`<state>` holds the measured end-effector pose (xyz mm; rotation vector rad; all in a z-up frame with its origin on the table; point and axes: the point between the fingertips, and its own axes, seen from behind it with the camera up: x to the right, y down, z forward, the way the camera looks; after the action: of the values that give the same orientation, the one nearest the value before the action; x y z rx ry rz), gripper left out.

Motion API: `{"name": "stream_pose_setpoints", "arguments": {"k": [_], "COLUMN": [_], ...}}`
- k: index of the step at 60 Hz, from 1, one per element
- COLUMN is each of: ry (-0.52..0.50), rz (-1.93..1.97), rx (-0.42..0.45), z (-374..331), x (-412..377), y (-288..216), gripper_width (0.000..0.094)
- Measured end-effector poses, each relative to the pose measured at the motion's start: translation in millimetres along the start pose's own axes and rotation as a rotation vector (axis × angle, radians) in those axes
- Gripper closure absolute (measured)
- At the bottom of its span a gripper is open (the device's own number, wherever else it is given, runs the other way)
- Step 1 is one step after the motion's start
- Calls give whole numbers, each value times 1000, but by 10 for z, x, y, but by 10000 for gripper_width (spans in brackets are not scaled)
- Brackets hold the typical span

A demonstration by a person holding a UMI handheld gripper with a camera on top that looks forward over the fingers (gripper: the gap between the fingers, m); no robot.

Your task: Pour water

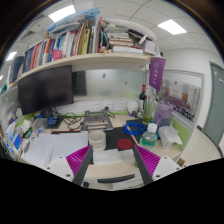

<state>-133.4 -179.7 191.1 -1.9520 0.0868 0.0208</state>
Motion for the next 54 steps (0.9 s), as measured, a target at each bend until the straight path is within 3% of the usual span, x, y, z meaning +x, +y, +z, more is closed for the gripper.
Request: {"name": "stream_pose_setpoints", "arguments": {"k": [9, 16, 32, 37, 42, 54], "ry": [107, 131, 16, -25, -62, -55], "rz": [-19, 9, -45, -70, -76, -136], "rx": [-10, 1, 41, 59, 52, 116], "z": [60, 430, 1210, 1373, 1499, 1622], "x": [591, 1162, 1328, 1275, 1226, 1290], "y": [219, 414, 579, 574, 605, 498], "gripper_width": [78, 86, 134, 225, 432, 542]}}
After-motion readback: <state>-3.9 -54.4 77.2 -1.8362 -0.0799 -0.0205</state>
